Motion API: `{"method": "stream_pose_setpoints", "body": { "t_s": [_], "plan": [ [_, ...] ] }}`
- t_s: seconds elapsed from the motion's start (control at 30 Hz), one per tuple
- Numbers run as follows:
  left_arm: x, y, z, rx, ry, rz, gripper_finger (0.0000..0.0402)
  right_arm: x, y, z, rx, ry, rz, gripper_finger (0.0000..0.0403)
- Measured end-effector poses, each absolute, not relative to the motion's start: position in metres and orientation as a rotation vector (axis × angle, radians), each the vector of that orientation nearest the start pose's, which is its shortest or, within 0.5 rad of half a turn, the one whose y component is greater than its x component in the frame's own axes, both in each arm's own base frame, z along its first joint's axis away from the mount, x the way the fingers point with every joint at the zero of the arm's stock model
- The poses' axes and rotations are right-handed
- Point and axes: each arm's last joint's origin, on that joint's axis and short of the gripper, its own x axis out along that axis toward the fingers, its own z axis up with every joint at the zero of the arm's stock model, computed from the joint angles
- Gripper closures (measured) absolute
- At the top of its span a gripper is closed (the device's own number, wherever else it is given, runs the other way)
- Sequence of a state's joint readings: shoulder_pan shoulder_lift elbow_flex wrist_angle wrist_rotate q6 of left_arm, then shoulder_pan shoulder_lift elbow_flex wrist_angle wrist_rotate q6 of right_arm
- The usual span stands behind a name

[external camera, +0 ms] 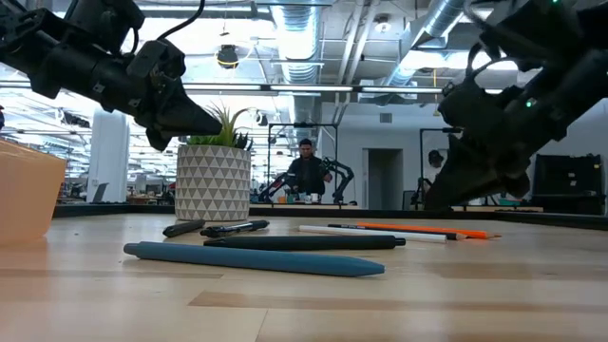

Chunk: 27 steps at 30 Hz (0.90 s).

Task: Sort pens & pencils
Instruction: Put the orange pencil into the gray bin

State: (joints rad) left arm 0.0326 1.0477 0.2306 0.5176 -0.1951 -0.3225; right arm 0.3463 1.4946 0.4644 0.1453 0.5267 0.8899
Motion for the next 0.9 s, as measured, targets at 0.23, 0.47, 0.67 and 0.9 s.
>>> {"method": "stream_pose_setpoints", "body": {
  "t_s": [0.23,0.47,0.67,0.9],
  "plan": [
    [0.191,0.012,0.165,-0.292,0.272,0.284,0.0376,0.230,0.067,0.116,0.472,0.632,-0.538,0.0294],
    [0.191,0.012,0.165,-0.293,0.271,0.289,0.0376,0.235,0.070,0.124,0.424,0.665,-0.563,0.0294],
    [0.191,0.013,0.165,-0.301,0.268,0.300,0.0376,0.237,0.070,0.126,0.438,0.654,-0.563,0.0294],
    [0.191,0.013,0.165,-0.302,0.268,0.302,0.0376,0.235,0.069,0.124,0.419,0.680,-0.574,0.0294]
  ]
}}
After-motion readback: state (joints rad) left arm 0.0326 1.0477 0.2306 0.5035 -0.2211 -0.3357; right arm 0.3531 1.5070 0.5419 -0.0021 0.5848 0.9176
